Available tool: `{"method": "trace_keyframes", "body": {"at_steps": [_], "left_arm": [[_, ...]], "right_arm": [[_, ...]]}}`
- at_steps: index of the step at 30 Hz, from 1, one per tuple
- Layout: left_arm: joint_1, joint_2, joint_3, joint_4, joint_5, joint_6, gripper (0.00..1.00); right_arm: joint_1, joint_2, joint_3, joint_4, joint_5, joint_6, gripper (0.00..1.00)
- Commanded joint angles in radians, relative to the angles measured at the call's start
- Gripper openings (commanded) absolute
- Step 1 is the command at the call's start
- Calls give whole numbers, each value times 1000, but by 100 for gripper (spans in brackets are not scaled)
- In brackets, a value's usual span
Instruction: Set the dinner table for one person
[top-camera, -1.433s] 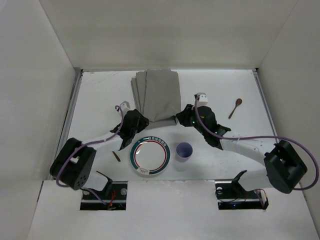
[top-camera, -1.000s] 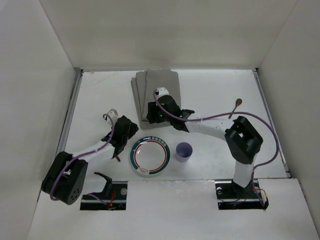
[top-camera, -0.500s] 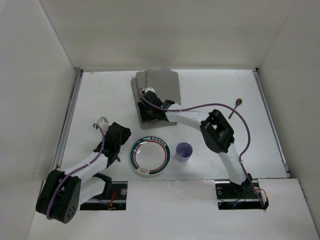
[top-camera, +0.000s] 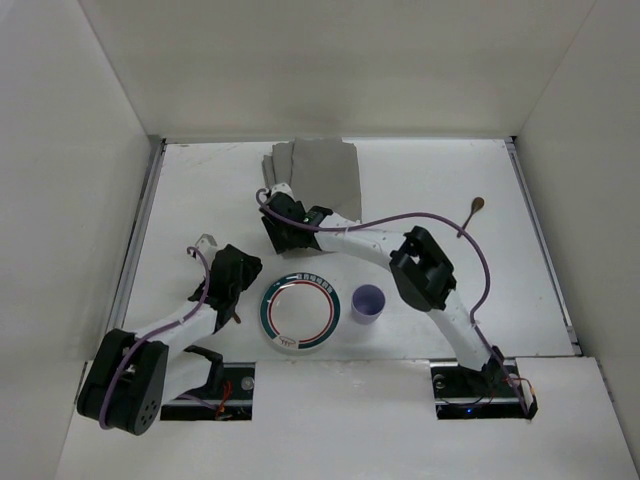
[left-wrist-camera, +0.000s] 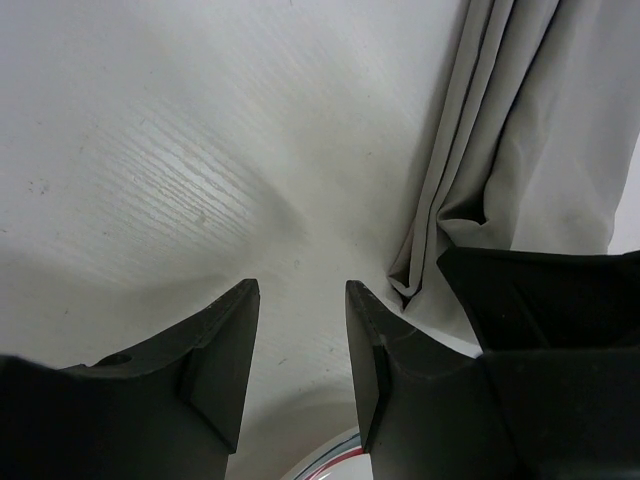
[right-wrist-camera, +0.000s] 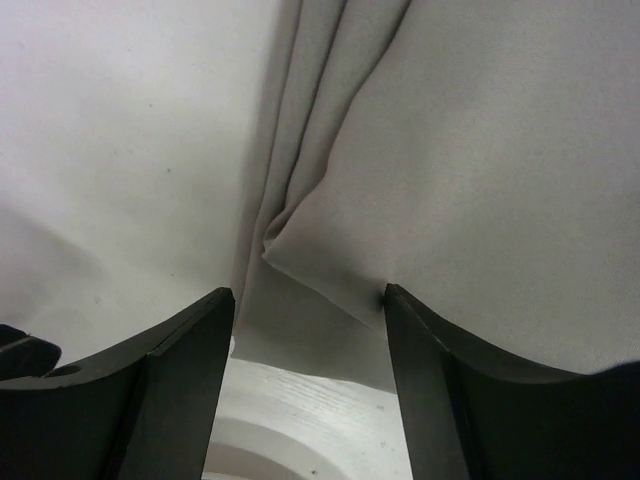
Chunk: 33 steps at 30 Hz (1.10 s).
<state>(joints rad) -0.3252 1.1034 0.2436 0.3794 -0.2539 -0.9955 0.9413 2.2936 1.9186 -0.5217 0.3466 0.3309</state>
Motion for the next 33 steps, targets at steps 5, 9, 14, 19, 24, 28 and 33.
{"method": "trace_keyframes", "body": {"at_steps": [5,9,14,19,24,28,33], "left_arm": [[7,3,-13,59,36,0,37],[-25,18,-4,67,38,-14,39],[-59,32,17,69,44,-20,42],[-88,75,40,85,64,-15,47],[-104,200,85,157,77,-9,49],[-103,289,137,173,82,-9,48],[-127,400,198,191,82,-3,41]], "right_arm": [[11,75,134,-67,97,-42,54],[11,104,174,-101,106,-47,49],[9,110,195,-98,104,-35,25],[-5,41,120,-2,59,3,15],[-28,-55,-6,121,-12,53,13],[-45,-129,-96,193,-29,77,13],[-69,-213,-197,299,-67,114,13]]}}
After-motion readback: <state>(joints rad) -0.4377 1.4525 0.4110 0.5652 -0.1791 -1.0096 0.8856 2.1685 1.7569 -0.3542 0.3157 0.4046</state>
